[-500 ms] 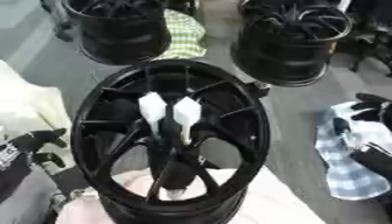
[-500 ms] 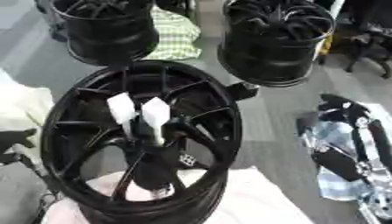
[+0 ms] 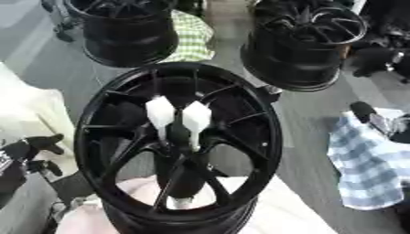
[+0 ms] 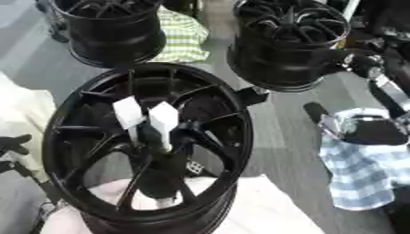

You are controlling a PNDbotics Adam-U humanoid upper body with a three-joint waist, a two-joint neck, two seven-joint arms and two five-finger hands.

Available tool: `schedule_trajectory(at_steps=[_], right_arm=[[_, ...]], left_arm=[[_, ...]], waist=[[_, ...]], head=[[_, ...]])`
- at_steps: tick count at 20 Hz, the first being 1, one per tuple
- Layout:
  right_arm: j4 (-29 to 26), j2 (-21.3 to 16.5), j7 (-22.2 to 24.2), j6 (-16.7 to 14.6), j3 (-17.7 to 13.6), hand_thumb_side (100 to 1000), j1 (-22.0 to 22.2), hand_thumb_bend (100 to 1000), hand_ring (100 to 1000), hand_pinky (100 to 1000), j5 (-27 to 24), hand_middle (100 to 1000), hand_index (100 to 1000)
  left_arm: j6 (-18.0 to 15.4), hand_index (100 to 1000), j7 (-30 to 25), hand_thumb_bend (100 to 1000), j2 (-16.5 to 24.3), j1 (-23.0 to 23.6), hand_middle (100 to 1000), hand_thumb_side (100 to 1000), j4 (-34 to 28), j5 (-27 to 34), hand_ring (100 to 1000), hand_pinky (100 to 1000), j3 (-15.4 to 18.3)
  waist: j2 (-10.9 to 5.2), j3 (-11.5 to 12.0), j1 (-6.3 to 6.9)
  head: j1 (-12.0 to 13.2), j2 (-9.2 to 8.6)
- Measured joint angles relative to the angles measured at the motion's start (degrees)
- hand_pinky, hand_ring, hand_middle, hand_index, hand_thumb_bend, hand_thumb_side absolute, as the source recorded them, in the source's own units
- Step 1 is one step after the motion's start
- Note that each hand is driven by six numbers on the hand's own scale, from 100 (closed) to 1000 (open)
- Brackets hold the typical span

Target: Pull the pin out of the wheel hub.

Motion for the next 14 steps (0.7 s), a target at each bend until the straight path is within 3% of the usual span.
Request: schedule_trajectory(at_steps=[6, 13, 14], right_arm=[[-0.3, -1.9, 16.9, 0.0, 4.6, 322, -8.9, 295, 831, 830, -5.1, 856, 945], [-0.3, 0.4, 32.3, 5.7, 9.6, 301, -19.8, 308, 897, 881, -6.2, 913, 961], [-0.3, 1.1, 33.7, 6.7, 10.1, 282, -21.0, 259, 911, 893, -5.9, 920, 965]], left_arm=[[0.7, 803, 0.0, 100, 0.0, -0.6, 640, 832, -0.5, 0.1, 1000, 563, -0.5], [1.4, 803, 0.0, 100, 0.0, -1.4, 640, 829, -1.1, 0.7, 1000, 562, -1.1], [1.5, 803, 0.0, 100, 0.0, -1.5, 641, 831, -1.2, 0.7, 1000, 562, -1.2]], waist=[[0.15, 0.9, -0.5], [0.52, 2.4, -0.66], [0.62, 2.6, -0.63]], head=[[-1.4, 0.0], [-3.3, 0.0], [-3.6, 0.0]])
